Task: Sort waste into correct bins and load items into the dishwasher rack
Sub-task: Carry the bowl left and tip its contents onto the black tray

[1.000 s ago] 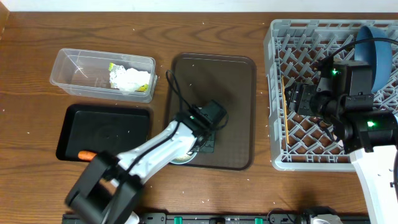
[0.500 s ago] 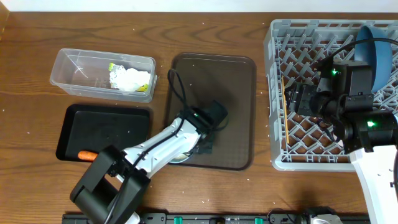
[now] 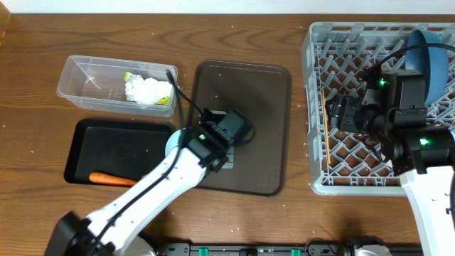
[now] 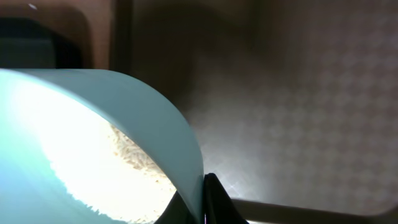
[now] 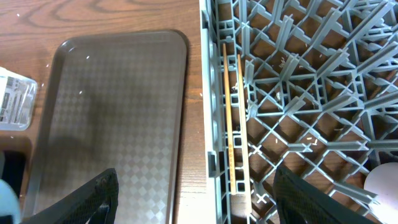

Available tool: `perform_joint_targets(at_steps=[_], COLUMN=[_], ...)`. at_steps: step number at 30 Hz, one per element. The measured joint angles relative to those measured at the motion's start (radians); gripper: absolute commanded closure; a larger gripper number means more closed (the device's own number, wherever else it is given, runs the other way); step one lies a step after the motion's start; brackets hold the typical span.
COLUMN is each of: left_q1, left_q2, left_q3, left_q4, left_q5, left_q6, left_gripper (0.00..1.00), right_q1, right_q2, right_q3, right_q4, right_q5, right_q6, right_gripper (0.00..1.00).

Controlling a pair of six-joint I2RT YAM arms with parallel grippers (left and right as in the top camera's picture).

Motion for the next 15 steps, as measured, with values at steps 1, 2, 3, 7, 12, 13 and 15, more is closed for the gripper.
perform_joint_targets(at_steps=[1,2,3,7,12,13,15], left_q1=[0.006,0.021,0.041,0.193,0.516,0.577,0.73], left_q2=[-0.019,-0.05,-0.082,-0.237,-0.397,-0.414,-0.431], left_q3=[0.0,0.0,0.0,0.0,-0.005,-0.011,-0.037], left_q4=[-0.002,-0.003,-0.007,-0.017,-0.018,-0.017,-0.007], left_q5=[0.003,0.012,0.025,0.106,0.318,0.366,0.509], left_q6=[0.0,0.002,0.006,0.07,0.199,0.224,0.298], left_gripper=[0.94,0.94,0.94,0.94,0.94,0.94,0.94], right_q1=[0.0,0.0,0.0,0.0,0.0,0.0,0.0], right_q2=[0.0,0.0,0.0,0.0,0.0,0.0,0.0], right_q3=[0.0,0.0,0.0,0.0,0.0,0.0,0.0], right_q4=[0.0,0.0,0.0,-0.002,-0.004,-0.005,-0.005], right_q5=[0.0,0.0,0.0,0.0,0.0,0.0,0.0], right_q6=[0.0,0.0,0.0,0.0,0.0,0.001,0.003], right_gripper=[0.27,0.27,0.27,0.27,0.27,0.27,0.27])
